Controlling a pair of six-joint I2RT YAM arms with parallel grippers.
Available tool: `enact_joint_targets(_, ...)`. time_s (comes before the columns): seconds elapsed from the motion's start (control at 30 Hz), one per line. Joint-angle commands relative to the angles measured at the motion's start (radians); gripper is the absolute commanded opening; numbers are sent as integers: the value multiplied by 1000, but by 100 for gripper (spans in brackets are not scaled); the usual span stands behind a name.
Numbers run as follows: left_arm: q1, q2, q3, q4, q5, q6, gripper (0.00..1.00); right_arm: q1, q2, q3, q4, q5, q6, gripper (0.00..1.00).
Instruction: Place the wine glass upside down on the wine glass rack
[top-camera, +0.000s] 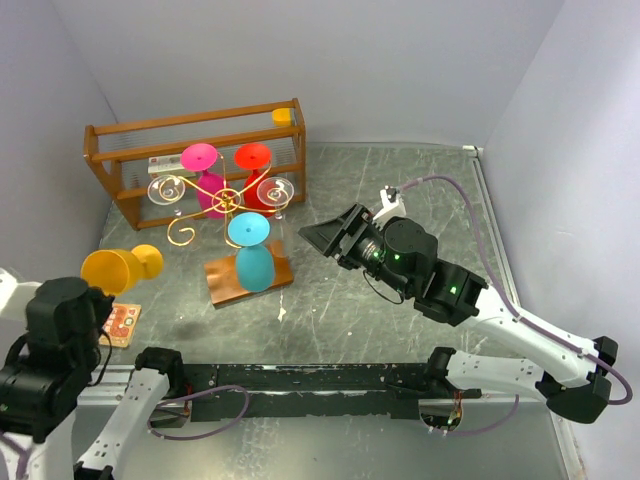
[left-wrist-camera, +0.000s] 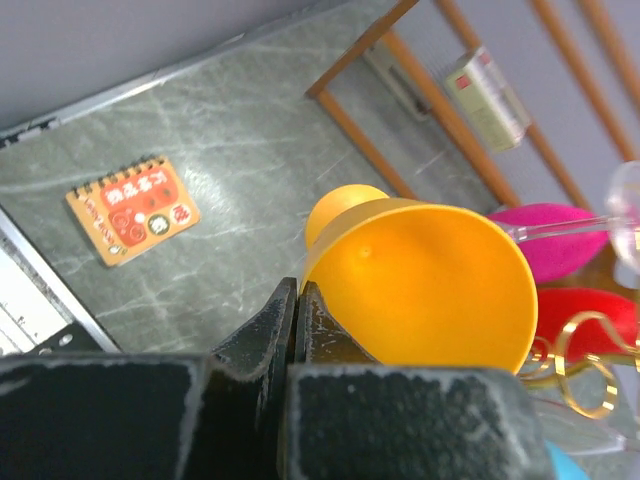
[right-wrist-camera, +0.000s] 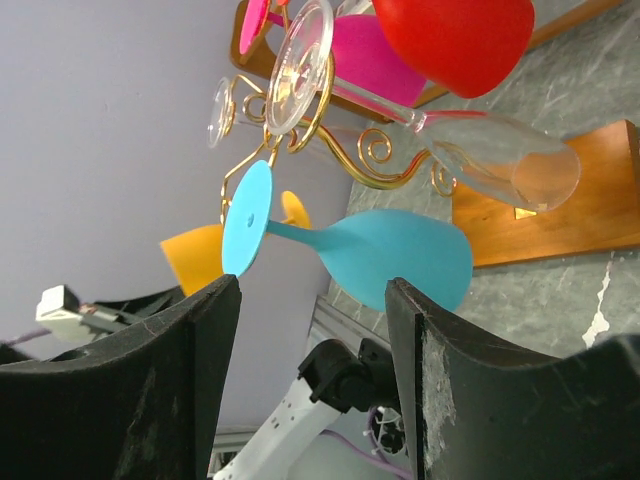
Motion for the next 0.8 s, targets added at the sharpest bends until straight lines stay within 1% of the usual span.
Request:
enact_joint_targets(0.0, 0, -5, 137, -15, 1, 120, 7, -5, -6, 22, -8, 16, -33, 60)
enact_joint_targets(0.2, 0, 49, 340, 8, 28, 253, 7, -5, 7, 36, 52, -28, -62, 61)
enact_joint_targets(0.4, 0, 109, 531, 54, 128, 351, 7, -5, 10, 52, 132, -97, -82, 66)
enact_joint_targets(0.47, -3, 109, 554, 80, 159, 373, 7, -5, 13, 61, 165, -128, -88, 66)
enact_joint_targets(0.6, -15, 75, 552, 186, 265, 411, 7, -5, 21, 80, 223, -174, -133, 61)
enact_joint_targets(0.77, -35, 61, 510, 332, 424, 415, 7, -5, 47, 106, 299, -218, -128, 61)
